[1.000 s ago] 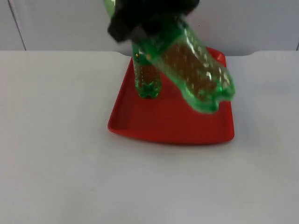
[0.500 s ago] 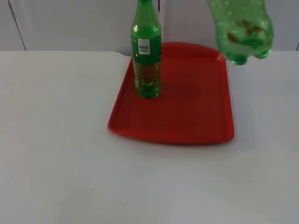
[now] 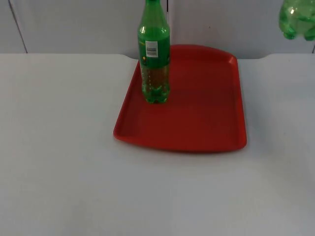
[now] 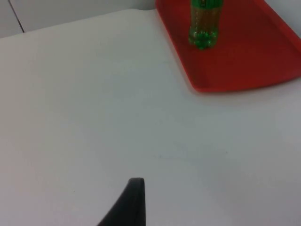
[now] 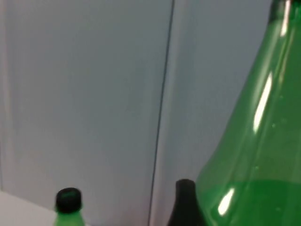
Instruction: Place the bottle upright on the tray.
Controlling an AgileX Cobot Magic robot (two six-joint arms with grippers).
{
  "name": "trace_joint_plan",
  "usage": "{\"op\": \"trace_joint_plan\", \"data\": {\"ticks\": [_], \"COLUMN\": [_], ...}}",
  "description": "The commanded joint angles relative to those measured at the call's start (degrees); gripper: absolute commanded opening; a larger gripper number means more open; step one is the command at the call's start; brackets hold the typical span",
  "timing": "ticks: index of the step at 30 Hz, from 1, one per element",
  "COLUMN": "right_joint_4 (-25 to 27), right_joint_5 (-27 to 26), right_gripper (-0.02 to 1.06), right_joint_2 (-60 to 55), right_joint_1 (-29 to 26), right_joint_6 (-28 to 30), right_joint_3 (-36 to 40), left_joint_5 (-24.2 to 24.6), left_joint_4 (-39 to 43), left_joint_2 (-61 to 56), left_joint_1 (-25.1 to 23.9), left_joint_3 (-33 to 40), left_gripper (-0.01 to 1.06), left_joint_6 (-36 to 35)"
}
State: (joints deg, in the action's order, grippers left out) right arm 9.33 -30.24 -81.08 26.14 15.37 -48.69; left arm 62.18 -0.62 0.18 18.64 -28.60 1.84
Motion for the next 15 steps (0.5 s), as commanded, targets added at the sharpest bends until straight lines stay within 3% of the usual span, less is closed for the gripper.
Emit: {"op": "trace_joint_plan", "data": {"ticks": [1,5,8,9,11,15], "right_joint_4": [-0.1,0.0,-0.7,-0.7,-1.6,-1.7], "right_joint_5": [-6.3,-8.1,-22.0,-22.0,-31.8,-33.3], "right_gripper": [0.00,0.00,0.00,0.00,0.00,0.00], "right_joint_2": [-3.6,-9.9,-16.9,-16.9,-20.6,-25.6], "right_joint_1": [-1.7,-3.1,-3.1,-3.1,-3.0,-3.1], "right_joint_6": [0.5,-0.2,-1.5,-1.5,-4.9,-7.9], "right_joint_3": [0.2,-1.6,-2.2,-2.2,-2.5,-6.2], "left_joint_5": [-0.6,-0.6,-0.6,-0.6,-0.6,-0.6], "left_joint_4": [0.2,0.2,0.2,0.2,0.2,0.2], "left_joint_2": [-0.2,-0.2,-0.2,-0.2,-0.2,-0.2], "left_joint_1": [0.4,0.4,0.4,0.4,0.4,0.4], "left_joint_3": [0.3,0.3,0.3,0.3,0.3,0.3], "left_gripper": [1.05,1.05,1.05,1.05,1.05,1.05], "left_joint_6": [-0.1,-0.1,-0.1,-0.1,-0.1,-0.1]}}
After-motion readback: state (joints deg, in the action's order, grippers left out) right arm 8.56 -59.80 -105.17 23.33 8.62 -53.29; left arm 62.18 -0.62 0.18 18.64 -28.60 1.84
